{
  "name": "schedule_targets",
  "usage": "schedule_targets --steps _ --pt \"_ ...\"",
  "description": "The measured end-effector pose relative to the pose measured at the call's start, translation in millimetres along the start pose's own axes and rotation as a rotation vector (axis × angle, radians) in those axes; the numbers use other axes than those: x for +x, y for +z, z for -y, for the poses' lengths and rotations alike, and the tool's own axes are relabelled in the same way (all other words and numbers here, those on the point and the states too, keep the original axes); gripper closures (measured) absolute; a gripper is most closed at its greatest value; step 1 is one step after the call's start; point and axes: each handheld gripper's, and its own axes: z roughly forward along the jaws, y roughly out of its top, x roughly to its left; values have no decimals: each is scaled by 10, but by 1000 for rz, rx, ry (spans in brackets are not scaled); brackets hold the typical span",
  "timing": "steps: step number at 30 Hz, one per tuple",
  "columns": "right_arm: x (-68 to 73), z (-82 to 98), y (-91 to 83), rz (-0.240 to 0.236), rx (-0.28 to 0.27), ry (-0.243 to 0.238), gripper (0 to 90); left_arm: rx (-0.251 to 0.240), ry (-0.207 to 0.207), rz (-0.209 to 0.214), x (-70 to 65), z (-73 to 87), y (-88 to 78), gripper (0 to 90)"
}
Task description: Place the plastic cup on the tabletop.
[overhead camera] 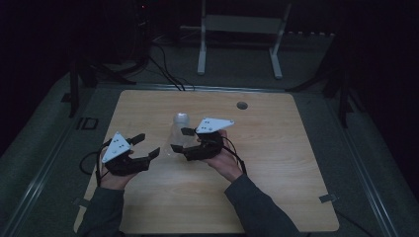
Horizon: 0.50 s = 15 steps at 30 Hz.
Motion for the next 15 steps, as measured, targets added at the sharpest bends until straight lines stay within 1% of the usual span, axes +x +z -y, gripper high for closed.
schedule_targets --steps 3,6,7,15 --pt "25 16 28 1 11 -8 306 6 -19 -14 29 5 5 294" --pt "40 27 48 1 15 -14 306 11 -20 -16 34 2 6 295" --pt "52 38 67 4 21 -24 305 12 -20 -19 40 -2 5 296" --pt "85 78 116 4 34 -30 305 18 -36 -41 70 -16 6 304"
